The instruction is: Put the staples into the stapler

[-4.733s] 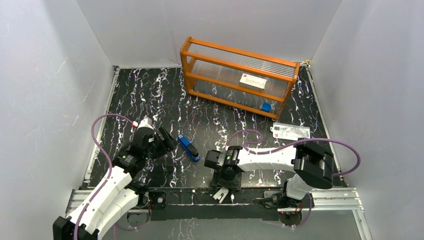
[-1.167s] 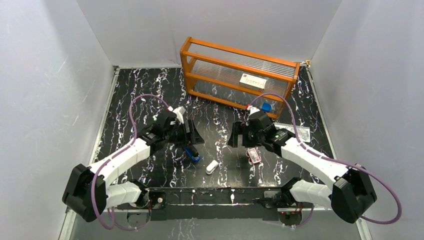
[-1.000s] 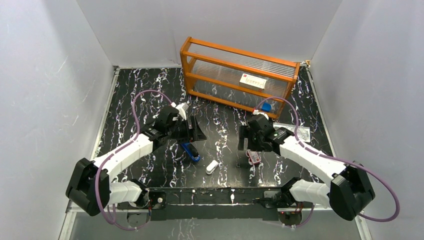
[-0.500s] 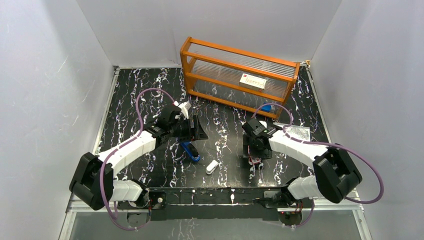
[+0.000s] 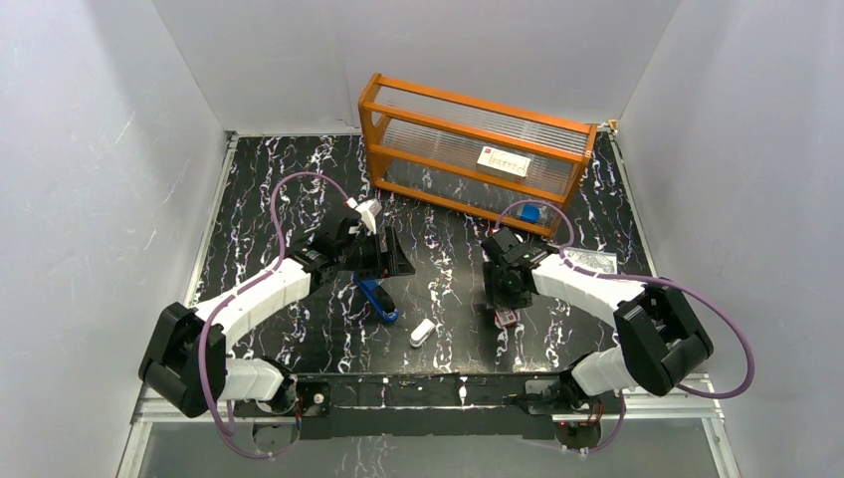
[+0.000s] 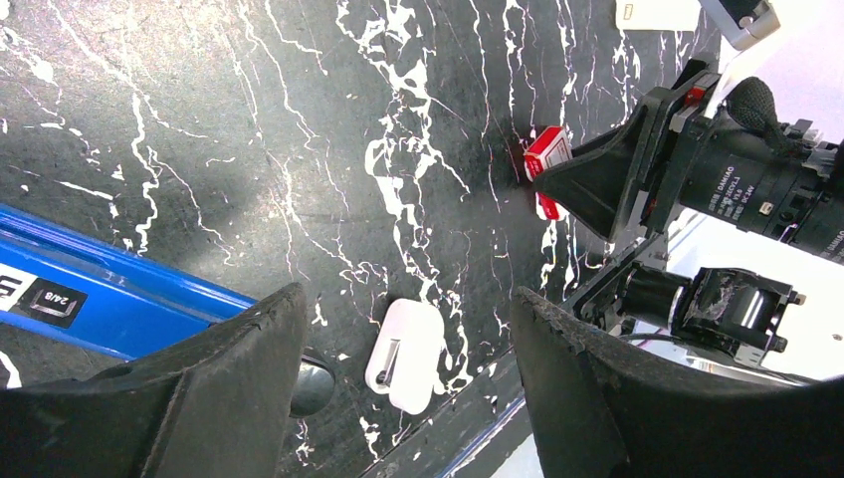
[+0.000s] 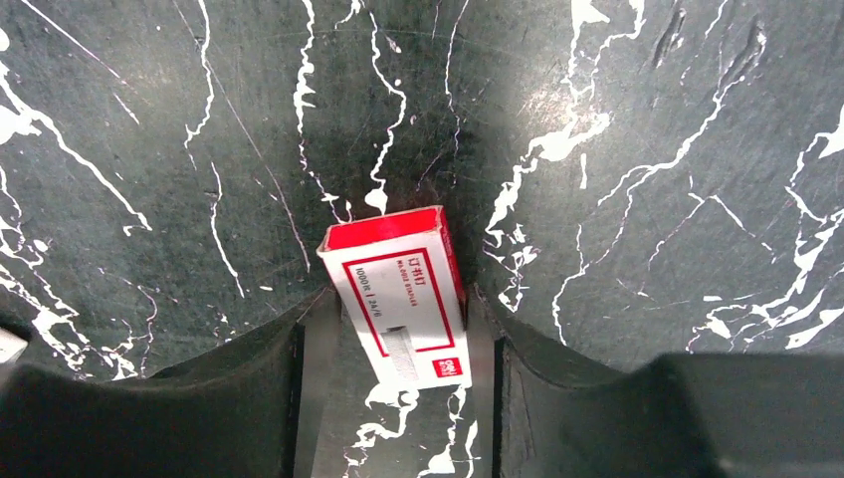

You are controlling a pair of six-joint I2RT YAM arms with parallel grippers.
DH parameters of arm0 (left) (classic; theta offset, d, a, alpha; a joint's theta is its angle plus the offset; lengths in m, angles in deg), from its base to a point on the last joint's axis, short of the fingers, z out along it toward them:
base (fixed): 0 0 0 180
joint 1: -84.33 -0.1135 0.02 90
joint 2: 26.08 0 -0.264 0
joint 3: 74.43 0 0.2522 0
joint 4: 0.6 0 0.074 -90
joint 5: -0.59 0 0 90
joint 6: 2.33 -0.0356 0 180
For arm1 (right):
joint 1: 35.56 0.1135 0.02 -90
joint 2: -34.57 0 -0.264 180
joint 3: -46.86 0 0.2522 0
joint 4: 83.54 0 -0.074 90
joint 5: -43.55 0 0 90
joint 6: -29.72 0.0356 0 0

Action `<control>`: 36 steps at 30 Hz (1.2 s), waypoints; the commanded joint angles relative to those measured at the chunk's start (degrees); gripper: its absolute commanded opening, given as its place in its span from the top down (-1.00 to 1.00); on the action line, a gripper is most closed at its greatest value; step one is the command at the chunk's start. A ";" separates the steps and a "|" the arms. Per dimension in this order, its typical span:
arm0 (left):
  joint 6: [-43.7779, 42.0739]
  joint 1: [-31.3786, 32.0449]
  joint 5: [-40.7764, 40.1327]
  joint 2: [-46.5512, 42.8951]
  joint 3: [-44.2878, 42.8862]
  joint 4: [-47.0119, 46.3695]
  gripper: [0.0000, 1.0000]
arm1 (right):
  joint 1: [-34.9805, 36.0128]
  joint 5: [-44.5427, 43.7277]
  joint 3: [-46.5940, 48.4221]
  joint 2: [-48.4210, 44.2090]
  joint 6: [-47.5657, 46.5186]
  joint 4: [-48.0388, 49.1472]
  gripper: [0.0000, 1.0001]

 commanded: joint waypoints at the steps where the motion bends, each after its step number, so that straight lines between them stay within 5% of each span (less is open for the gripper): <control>1: -1.08 0.25 0.18 -0.54 -2.40 1.17 -0.43 | -0.46 1.57 0.19 0.65 -2.08 1.45 -0.09; 12: 0.56 0.25 2.62 1.91 -2.99 0.35 -0.43 | -0.46 3.04 0.87 2.77 -5.76 -2.06 -0.25; 18: 2.42 0.14 3.95 2.74 -3.30 -0.07 -0.46 | -0.45 2.33 1.62 3.24 -6.67 -2.05 0.06; 26: 14.46 -6.95 20.76 4.96 2.15 -15.38 -0.48 | -0.28 13.27 5.56 0.20 -16.76 8.03 0.07; 30: 14.13 -7.55 25.83 8.67 -1.23 -14.90 -0.47 | -0.11 17.14 8.68 2.68 -23.62 12.49 0.06; 36: 16.46 -8.94 30.02 11.59 -0.10 -19.11 -0.26 | -0.14 26.80 9.87 4.01 -31.95 20.37 -0.01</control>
